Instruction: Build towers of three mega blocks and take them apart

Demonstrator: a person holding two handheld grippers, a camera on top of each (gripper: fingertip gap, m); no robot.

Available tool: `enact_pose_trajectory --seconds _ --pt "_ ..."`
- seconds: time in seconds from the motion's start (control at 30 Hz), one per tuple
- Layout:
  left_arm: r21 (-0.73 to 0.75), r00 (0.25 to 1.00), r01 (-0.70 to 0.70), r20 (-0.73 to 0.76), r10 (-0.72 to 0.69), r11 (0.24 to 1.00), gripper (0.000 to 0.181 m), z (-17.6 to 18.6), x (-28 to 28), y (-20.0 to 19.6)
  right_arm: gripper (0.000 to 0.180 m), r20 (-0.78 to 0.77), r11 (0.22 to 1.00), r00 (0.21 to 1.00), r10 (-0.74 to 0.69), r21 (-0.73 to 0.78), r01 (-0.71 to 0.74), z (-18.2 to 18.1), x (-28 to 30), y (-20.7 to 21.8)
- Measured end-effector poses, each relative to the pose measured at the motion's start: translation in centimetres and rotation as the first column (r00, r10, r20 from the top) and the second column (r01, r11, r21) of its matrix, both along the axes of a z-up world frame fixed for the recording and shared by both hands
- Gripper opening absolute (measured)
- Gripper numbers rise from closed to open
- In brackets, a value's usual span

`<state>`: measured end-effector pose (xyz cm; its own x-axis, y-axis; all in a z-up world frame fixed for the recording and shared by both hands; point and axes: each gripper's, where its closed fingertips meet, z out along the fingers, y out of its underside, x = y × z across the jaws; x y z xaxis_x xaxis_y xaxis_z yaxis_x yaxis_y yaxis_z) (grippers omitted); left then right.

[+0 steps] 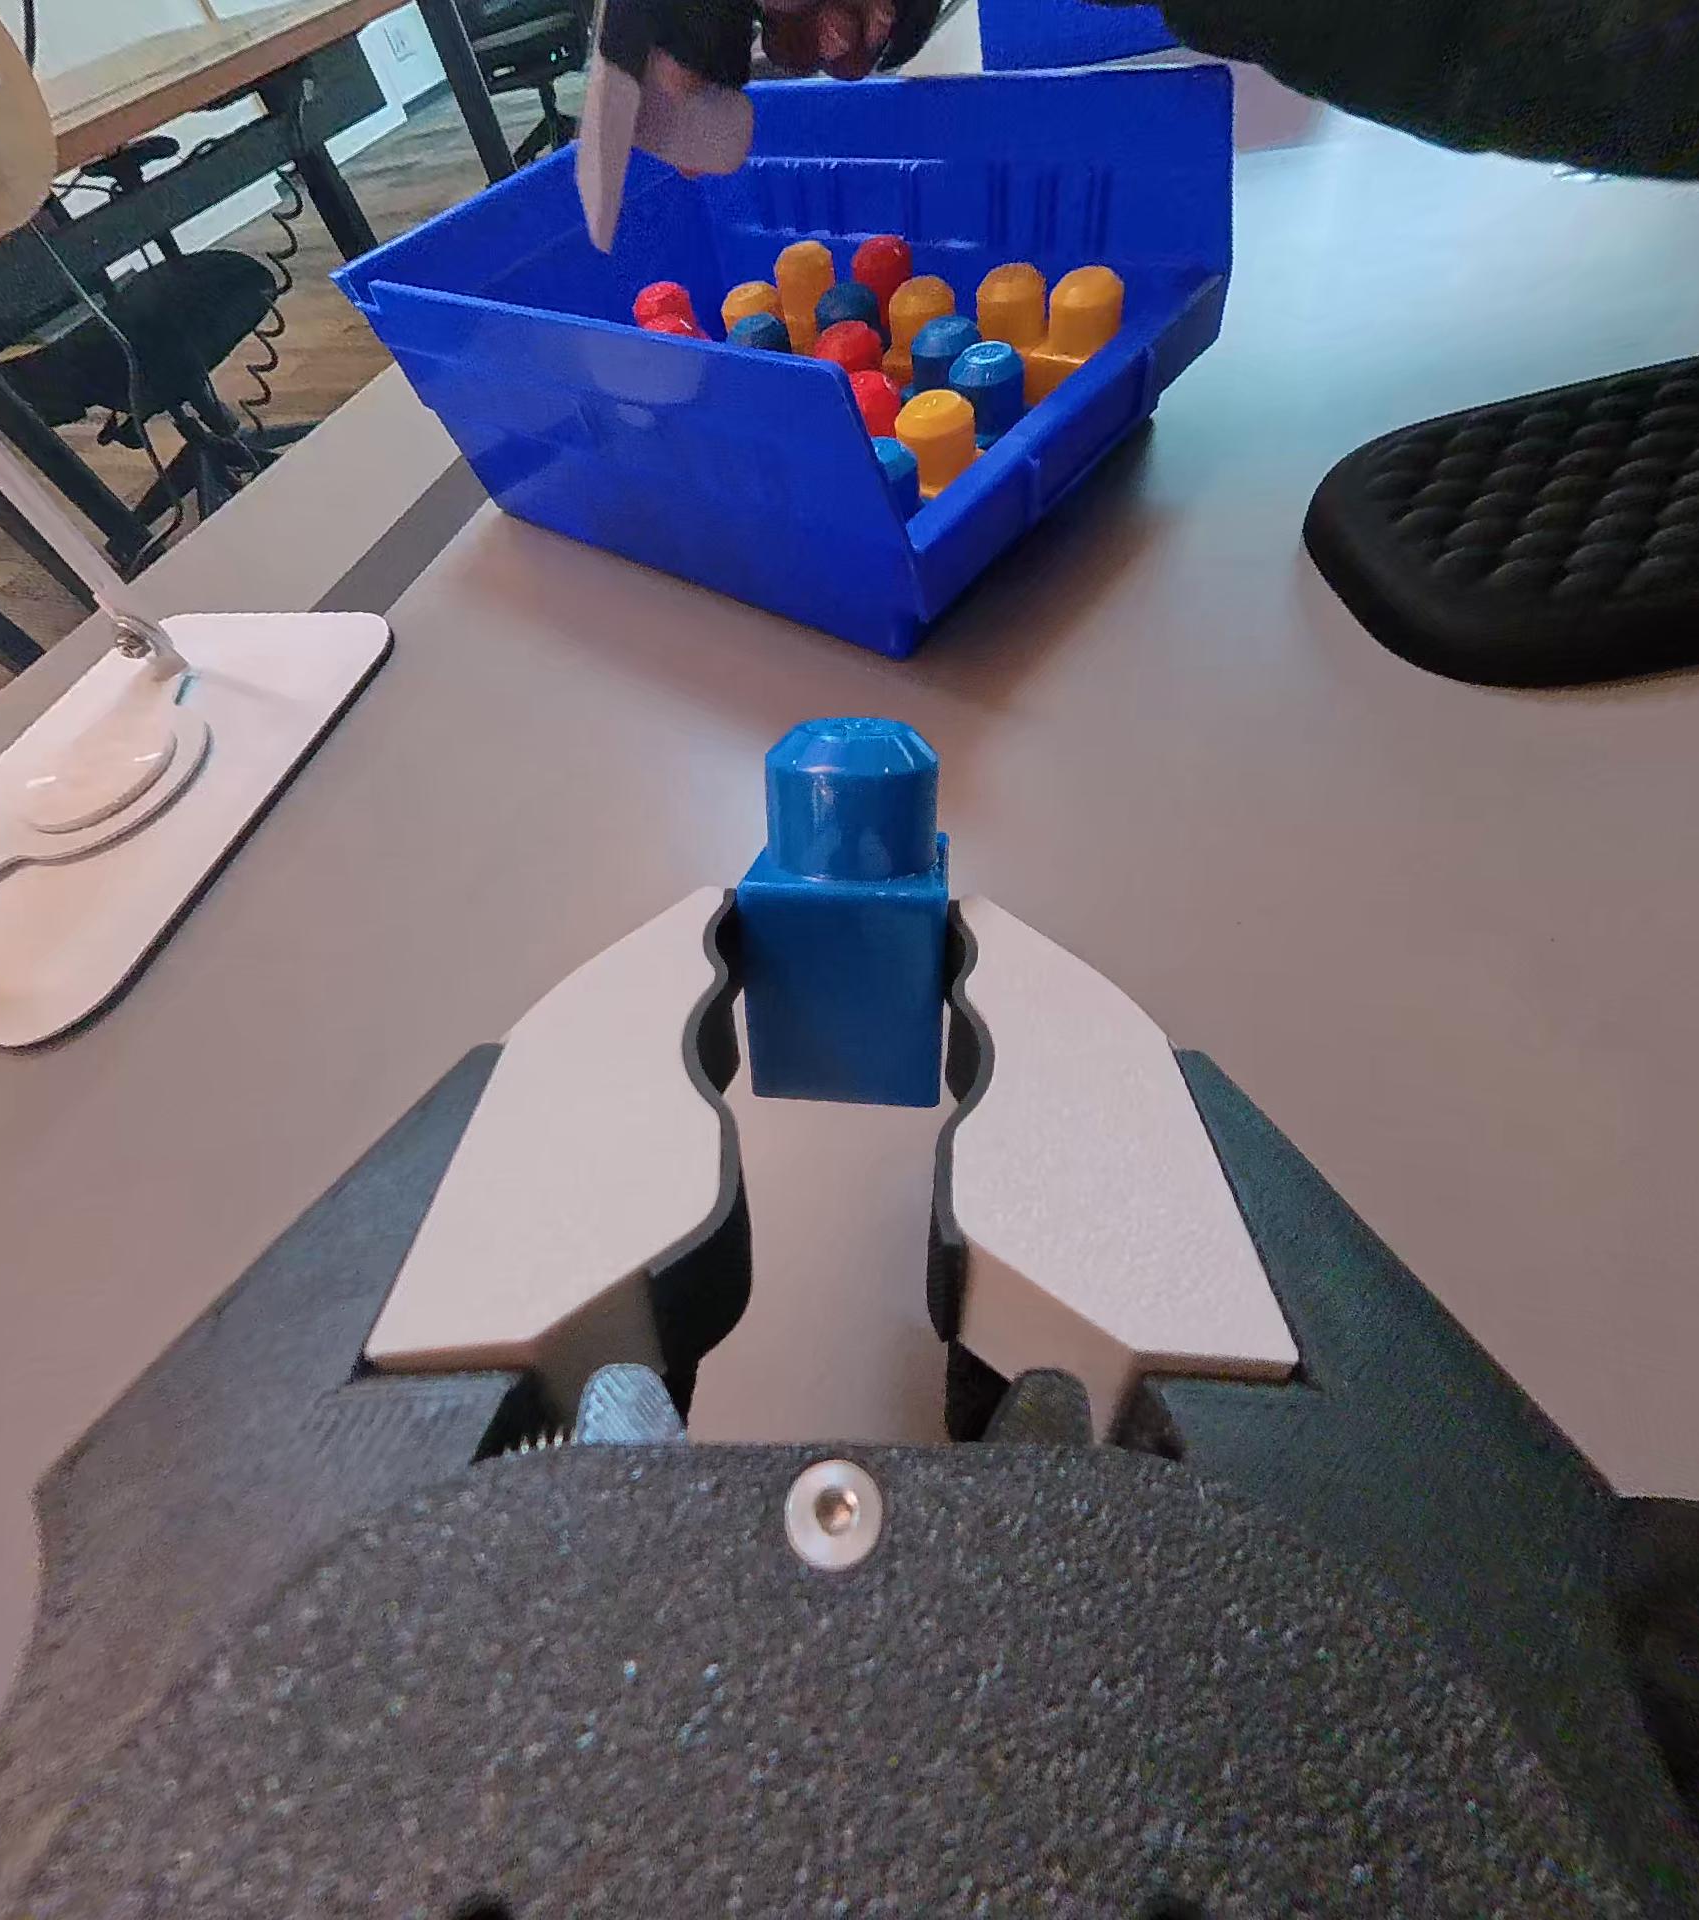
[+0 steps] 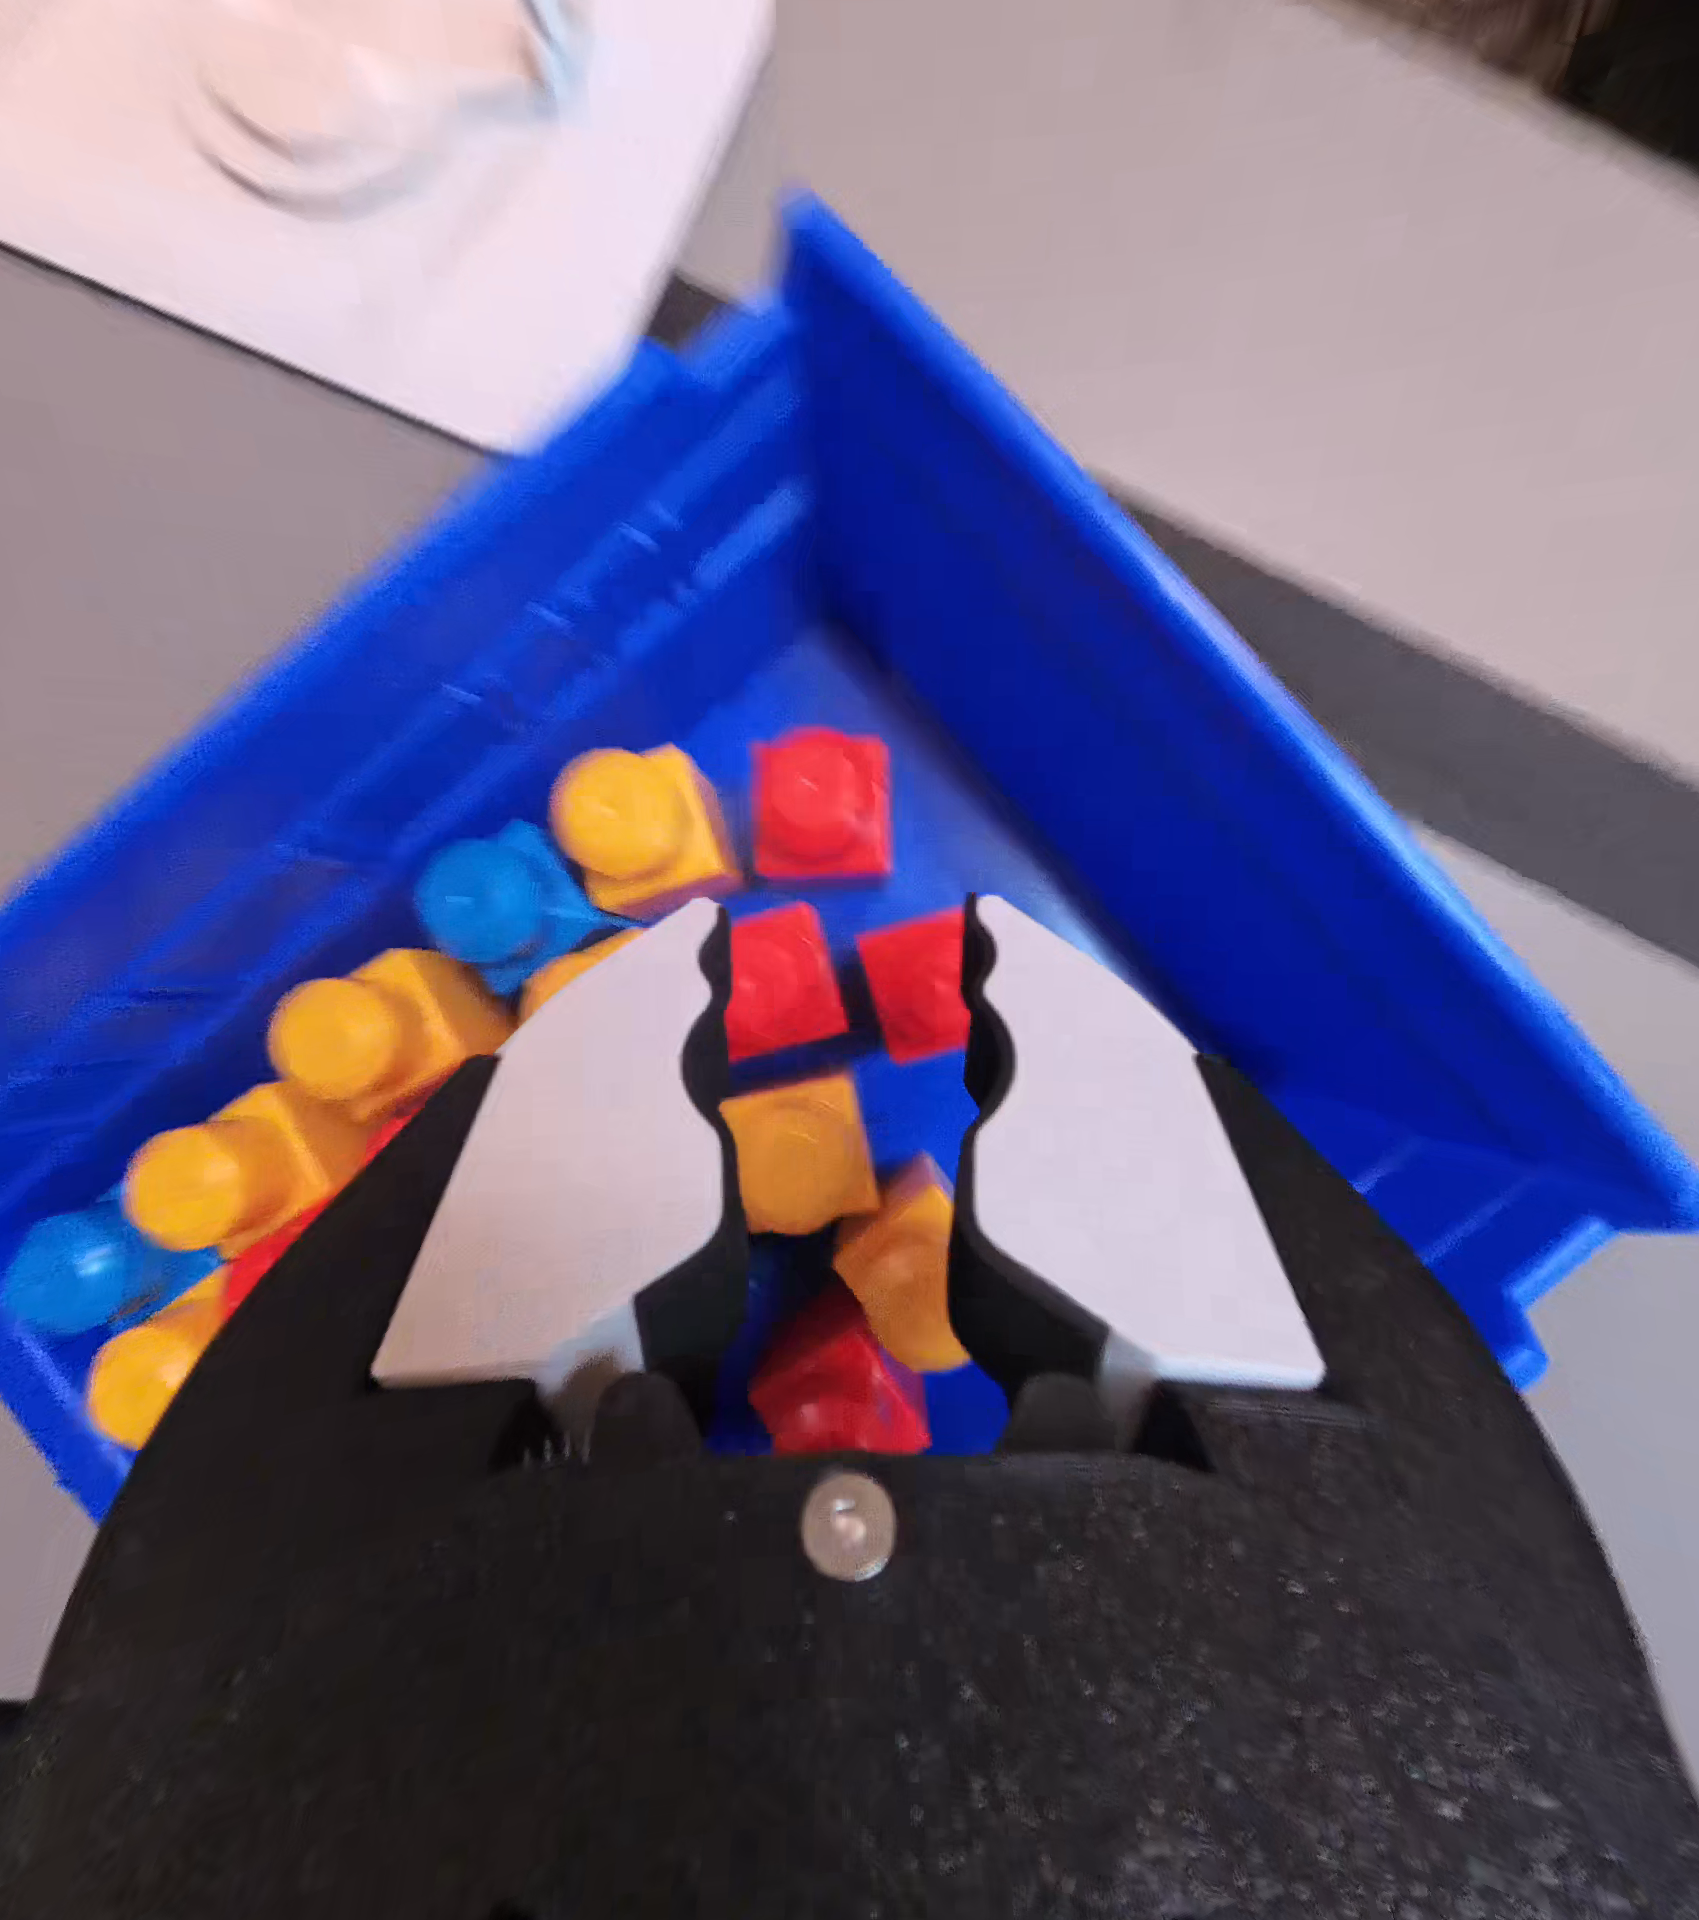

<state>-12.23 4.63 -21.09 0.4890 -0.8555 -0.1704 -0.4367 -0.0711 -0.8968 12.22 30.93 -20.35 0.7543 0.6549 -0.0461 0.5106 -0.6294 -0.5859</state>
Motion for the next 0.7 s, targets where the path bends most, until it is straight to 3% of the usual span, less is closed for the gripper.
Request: enact_pose_trajectory --seconds 0.1,0.2,0.3,0.47,0.53,0.6,0.7 --pt "0.006 1.0 0.002 0.011 -0.002 1.0 0.036 0.2 0.2 0.0 0.061 -0.132 0.947 0.952 0.277 0.204 -0.248 4.6 -6.0 -4.4" --pt "0.019 1.0 0.012 0.018 -0.013 1.0 0.036 0.5 0.5 -0.3 0.067 -0.108 0.787 0.814 0.571 0.354 -0.505 6.9 -12.2 -12.3" --pt "0.036 0.999 0.029 0.024 -0.03 0.999 0.036 0.8 0.9 -0.7 0.063 -0.102 0.626 0.645 0.757 0.394 -0.673 6.5 -17.1 -20.5" --pt "0.053 0.998 0.056 0.032 -0.057 0.997 0.036 1.3 1.7 -1.3 0.056 -0.141 0.489 0.471 0.871 0.347 -0.801 3.8 -22.1 -27.5" --pt "0.059 0.997 0.065 0.039 -0.068 0.996 0.036 1.4 1.8 -1.5 0.05 -0.154 0.473 0.448 0.881 0.334 -0.815 3.3 -23.4 -28.2" --pt "0.06 0.997 0.056 0.044 -0.058 0.997 0.036 1.6 1.6 -1.3 0.029 -0.164 0.452 0.421 0.892 0.323 -0.831 3.3 -24.0 -28.6" --pt "0.072 0.986 0.026 0.163 -0.037 0.997 0.036 3.3 1.3 -1.0 0.028 -0.16 0.463 0.434 0.886 0.312 -0.83 4.2 -23.8 -27.8"
